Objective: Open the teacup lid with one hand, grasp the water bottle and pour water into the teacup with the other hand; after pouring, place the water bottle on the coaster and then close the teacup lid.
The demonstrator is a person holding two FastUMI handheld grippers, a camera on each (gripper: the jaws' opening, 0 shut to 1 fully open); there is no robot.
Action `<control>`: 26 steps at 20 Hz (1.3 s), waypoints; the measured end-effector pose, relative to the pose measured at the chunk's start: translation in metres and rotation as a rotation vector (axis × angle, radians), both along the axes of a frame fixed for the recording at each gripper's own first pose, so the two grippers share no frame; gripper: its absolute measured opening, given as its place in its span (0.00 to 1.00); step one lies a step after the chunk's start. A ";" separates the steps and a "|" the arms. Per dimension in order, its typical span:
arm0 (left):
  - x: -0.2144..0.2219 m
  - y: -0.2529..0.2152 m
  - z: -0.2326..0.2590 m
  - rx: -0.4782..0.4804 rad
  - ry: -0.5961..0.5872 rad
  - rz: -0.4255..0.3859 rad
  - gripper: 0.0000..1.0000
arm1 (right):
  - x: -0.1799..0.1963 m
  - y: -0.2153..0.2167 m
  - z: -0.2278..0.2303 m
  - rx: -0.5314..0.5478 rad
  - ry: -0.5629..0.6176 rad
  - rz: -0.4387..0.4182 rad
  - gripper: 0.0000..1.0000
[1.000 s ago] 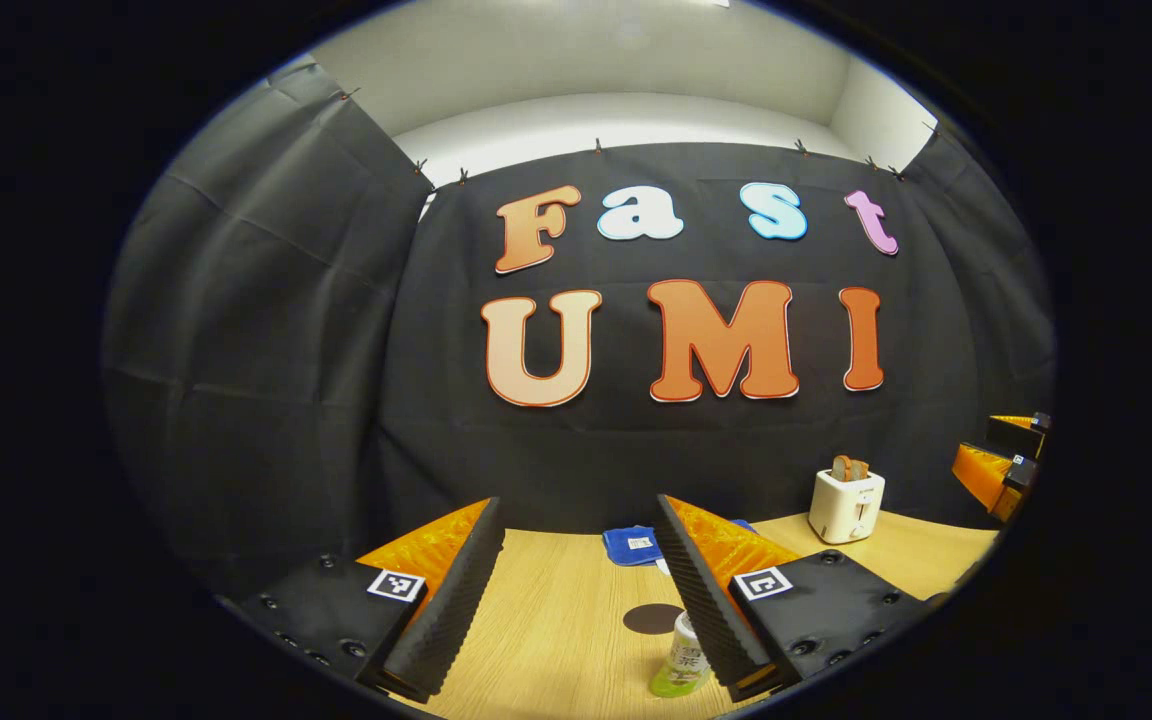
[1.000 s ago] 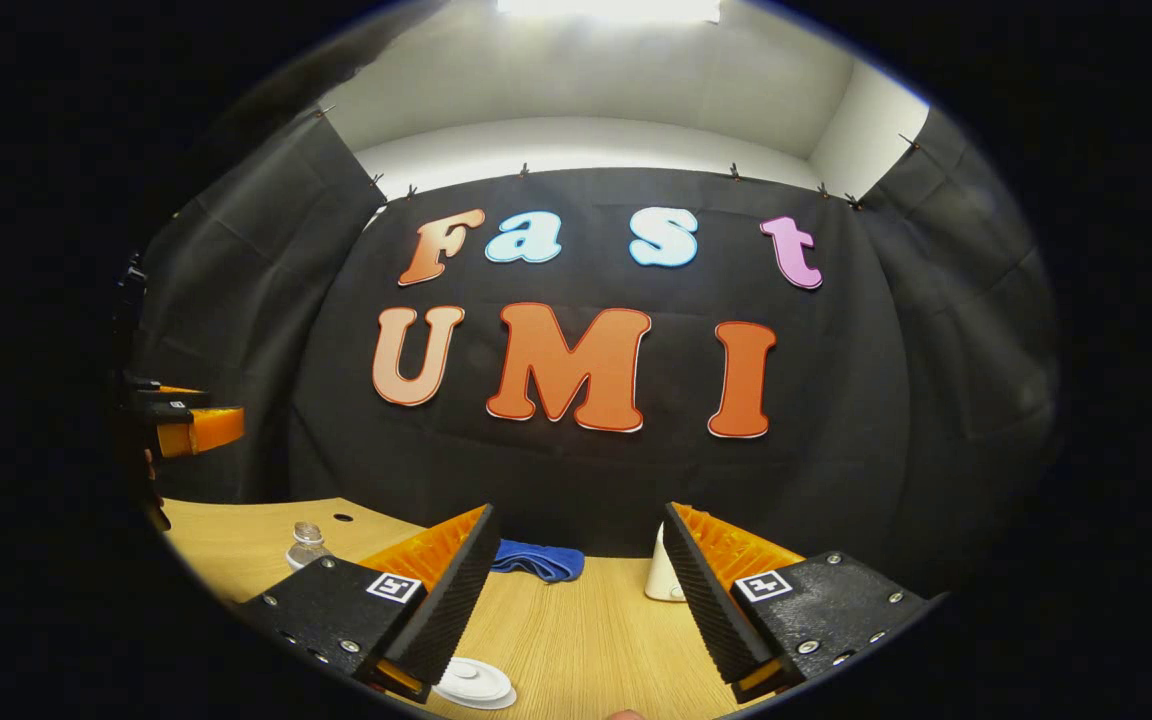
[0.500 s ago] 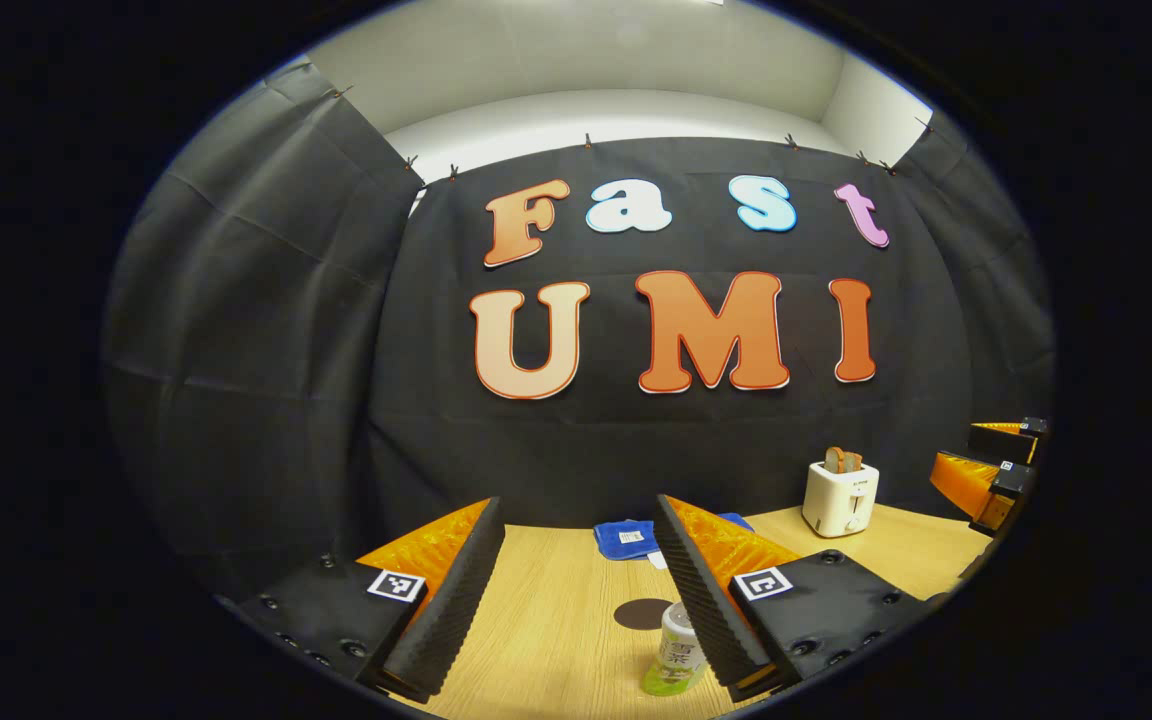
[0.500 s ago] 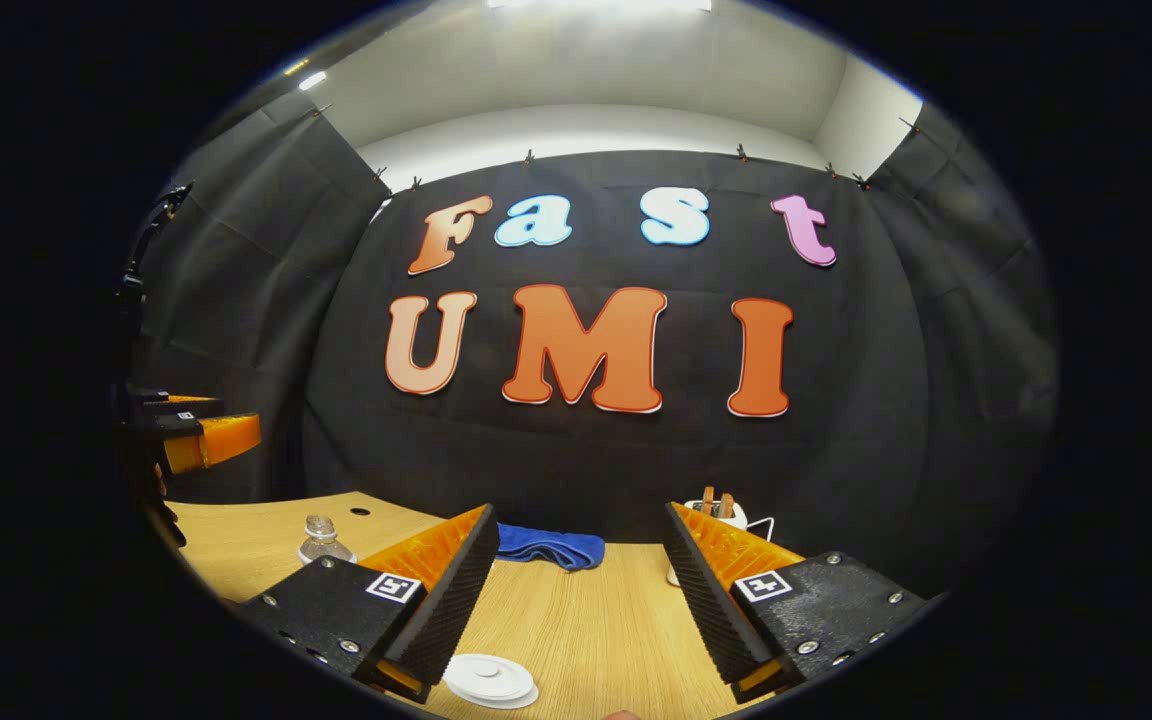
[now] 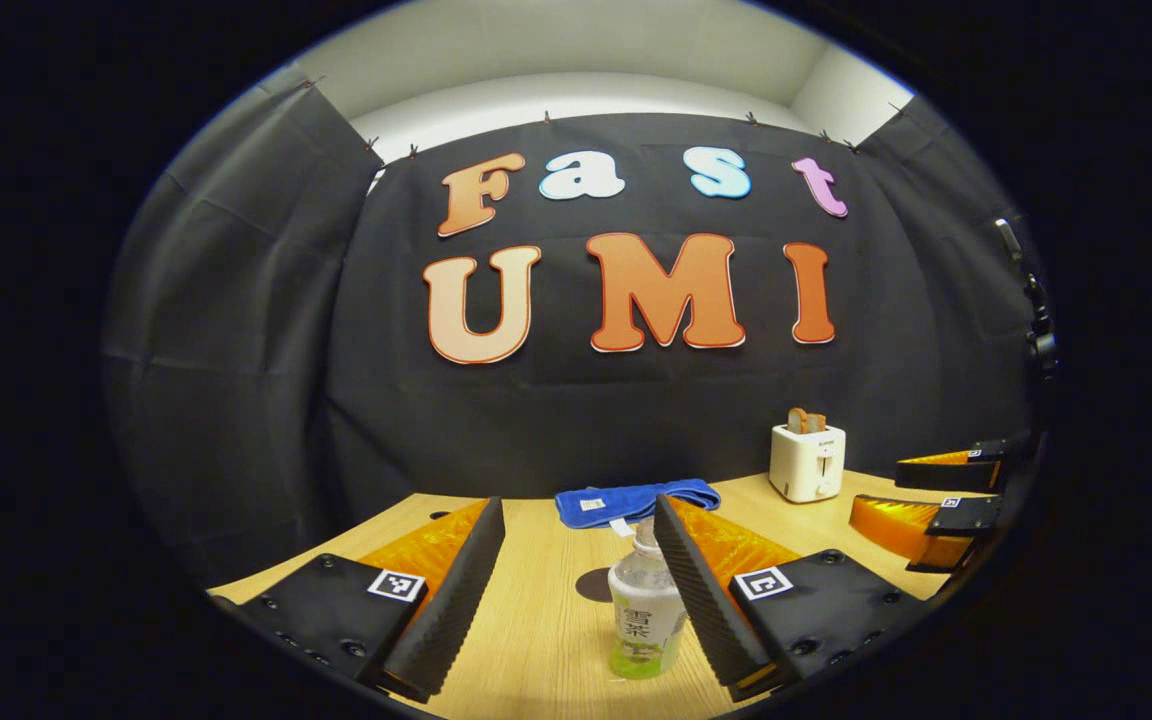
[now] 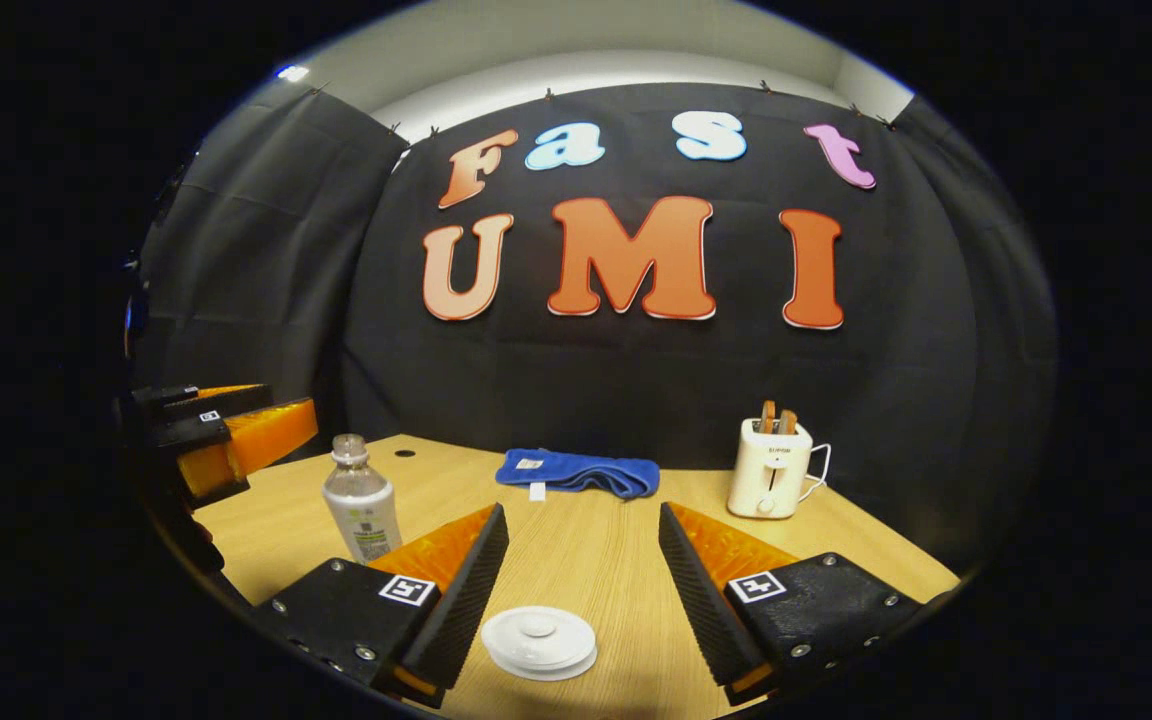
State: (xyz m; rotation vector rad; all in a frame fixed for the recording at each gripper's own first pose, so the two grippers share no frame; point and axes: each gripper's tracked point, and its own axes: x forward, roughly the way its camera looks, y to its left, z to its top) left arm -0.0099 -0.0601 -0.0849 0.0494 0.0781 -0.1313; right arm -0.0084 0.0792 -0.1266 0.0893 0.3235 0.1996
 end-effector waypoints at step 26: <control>-0.018 -0.011 -0.087 -0.012 0.153 -0.049 0.94 | -0.021 0.039 -0.101 -0.049 0.251 0.097 0.28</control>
